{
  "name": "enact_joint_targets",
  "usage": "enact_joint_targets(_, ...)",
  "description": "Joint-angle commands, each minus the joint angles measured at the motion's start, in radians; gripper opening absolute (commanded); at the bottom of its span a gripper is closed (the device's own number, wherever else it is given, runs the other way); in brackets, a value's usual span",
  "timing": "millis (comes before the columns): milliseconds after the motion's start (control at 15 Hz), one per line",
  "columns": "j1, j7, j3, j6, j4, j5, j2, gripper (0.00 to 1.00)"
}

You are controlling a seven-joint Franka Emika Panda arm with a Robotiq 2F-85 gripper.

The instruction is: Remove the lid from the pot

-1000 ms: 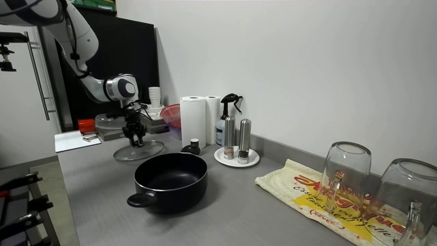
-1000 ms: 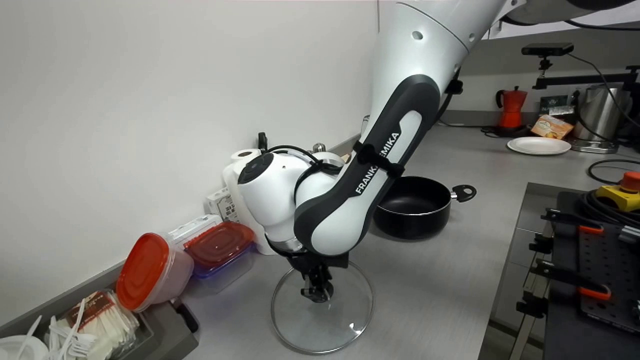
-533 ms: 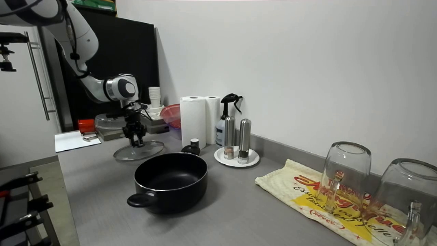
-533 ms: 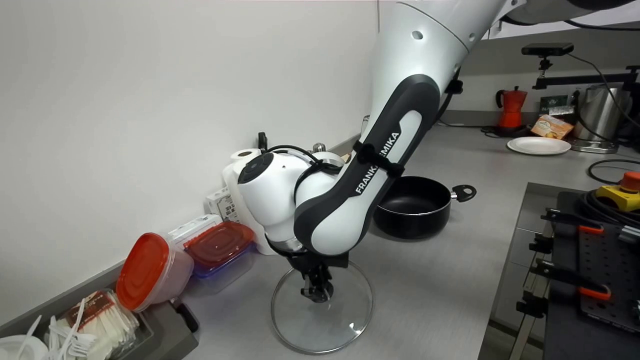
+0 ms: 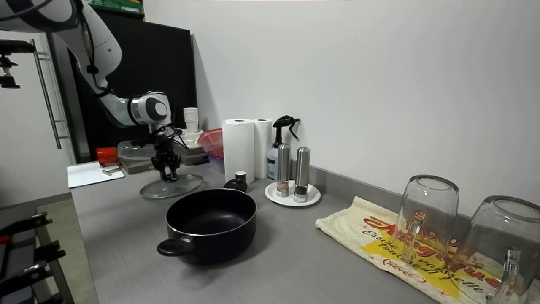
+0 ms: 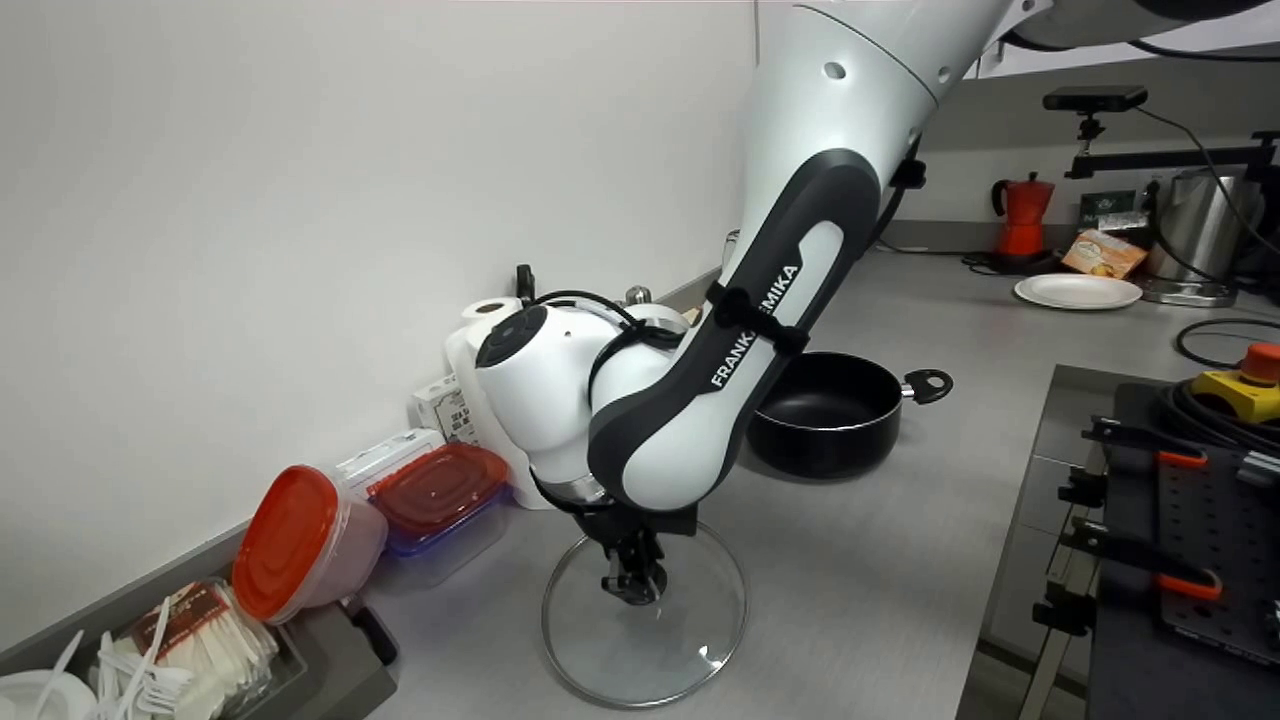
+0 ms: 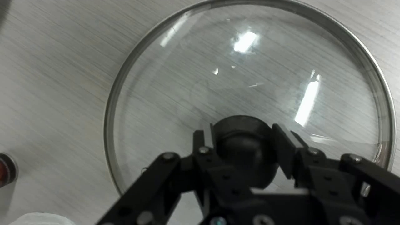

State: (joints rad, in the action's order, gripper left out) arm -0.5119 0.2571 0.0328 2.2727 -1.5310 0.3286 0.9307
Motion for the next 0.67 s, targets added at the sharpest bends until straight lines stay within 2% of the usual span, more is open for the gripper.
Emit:
enact_joint_targets(0,0.001,0.001,0.003,-0.003,0.006,0.002,0.004,0.48)
enact_joint_targets(333,0.001,0.001,0.003,-0.003,0.006,0.002,0.004,0.48)
enact_joint_targets(400,0.001,0.001,0.003,-0.003,0.006,0.002,0.004,0.73)
enact_joint_targets(467,0.0,0.001,0.0,-0.002,0.005,0.005,0.003,0.76)
enact_joint_targets(533,0.002,0.001,0.003,-0.003,0.004,0.001,0.005,0.56)
enact_joint_targets(600,0.002,0.001,0.002,-0.003,0.004,0.001,0.005,0.64)
